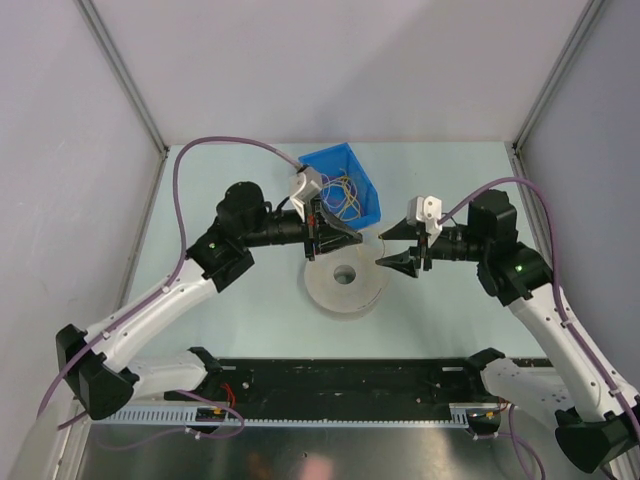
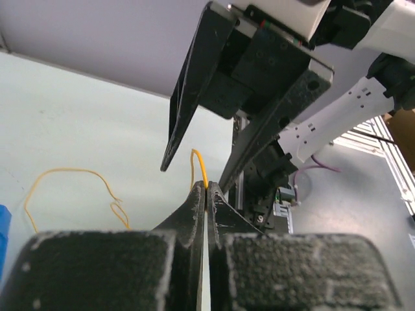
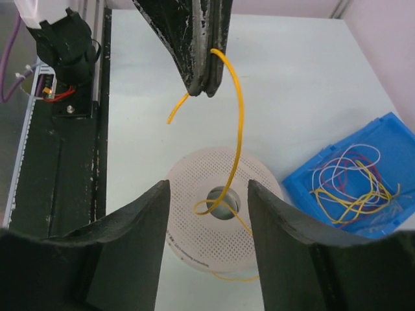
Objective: Wrap the cables
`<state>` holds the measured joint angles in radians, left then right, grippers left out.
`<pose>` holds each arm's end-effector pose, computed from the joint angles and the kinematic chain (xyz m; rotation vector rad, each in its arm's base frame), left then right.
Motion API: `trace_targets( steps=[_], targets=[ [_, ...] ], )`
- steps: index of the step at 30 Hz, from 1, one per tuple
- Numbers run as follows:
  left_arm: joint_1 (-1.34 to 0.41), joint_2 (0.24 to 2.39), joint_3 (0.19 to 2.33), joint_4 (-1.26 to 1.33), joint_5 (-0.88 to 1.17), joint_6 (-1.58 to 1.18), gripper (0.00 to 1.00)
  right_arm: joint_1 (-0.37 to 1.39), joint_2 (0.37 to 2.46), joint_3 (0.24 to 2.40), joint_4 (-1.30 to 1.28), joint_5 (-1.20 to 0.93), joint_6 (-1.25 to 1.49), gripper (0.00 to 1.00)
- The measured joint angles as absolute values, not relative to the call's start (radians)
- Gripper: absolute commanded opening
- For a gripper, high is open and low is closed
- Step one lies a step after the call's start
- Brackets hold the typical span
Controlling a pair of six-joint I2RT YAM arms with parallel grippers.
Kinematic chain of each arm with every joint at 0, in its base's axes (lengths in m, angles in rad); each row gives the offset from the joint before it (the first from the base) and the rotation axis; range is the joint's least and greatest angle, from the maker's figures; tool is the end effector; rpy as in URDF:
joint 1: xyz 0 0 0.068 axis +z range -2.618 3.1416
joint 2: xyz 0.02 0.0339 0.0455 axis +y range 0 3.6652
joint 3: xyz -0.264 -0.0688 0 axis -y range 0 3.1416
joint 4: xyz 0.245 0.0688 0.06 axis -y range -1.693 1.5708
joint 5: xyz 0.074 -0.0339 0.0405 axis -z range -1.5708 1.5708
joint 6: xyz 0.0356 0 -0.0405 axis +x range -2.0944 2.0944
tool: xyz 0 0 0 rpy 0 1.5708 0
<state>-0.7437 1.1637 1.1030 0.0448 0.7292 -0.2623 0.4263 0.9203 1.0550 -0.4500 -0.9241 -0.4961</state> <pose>0.1784 -0.1963 0.3994 0.9923 1.4504 -1.3306 0.1572 0.1026 0.3863 -1.3249 1.2663 0.8142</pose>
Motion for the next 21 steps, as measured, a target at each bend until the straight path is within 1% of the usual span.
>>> trace_targets(
  steps=[1, 3, 5, 7, 9, 15, 21],
  targets=[
    [-0.744, 1.16, 1.101, 0.062, 0.723, -0.266, 0.0, 0.432, 0.922, 1.055, -0.441, -0.921, -0.489, 0.66],
    [-0.743, 1.153, 1.096, 0.092, 0.702, -0.278, 0.0, 0.439, 0.926, 1.055, -0.427, -0.91, -0.477, 0.73],
    [-0.743, 1.146, 1.09, 0.106, 0.675, -0.289, 0.0, 0.447, 0.926, 1.054, -0.413, -0.891, -0.47, 0.76],
    [-0.743, 1.142, 1.082, 0.12, 0.633, -0.316, 0.0, 0.49, 0.926, 1.053, -0.384, -0.834, -0.462, 0.77],
    [-0.742, 1.142, 1.076, 0.132, 0.599, -0.343, 0.0, 0.554, 0.927, 1.053, -0.358, -0.771, -0.461, 0.76],
    [-0.741, 1.144, 1.073, 0.15, 0.513, -0.442, 0.0, 0.746, 0.969, 1.053, -0.265, -0.56, -0.471, 0.65],
    [-0.741, 1.145, 1.073, 0.156, 0.466, -0.482, 0.0, 0.831, 1.001, 1.051, -0.204, -0.382, -0.479, 0.55]
  ],
)
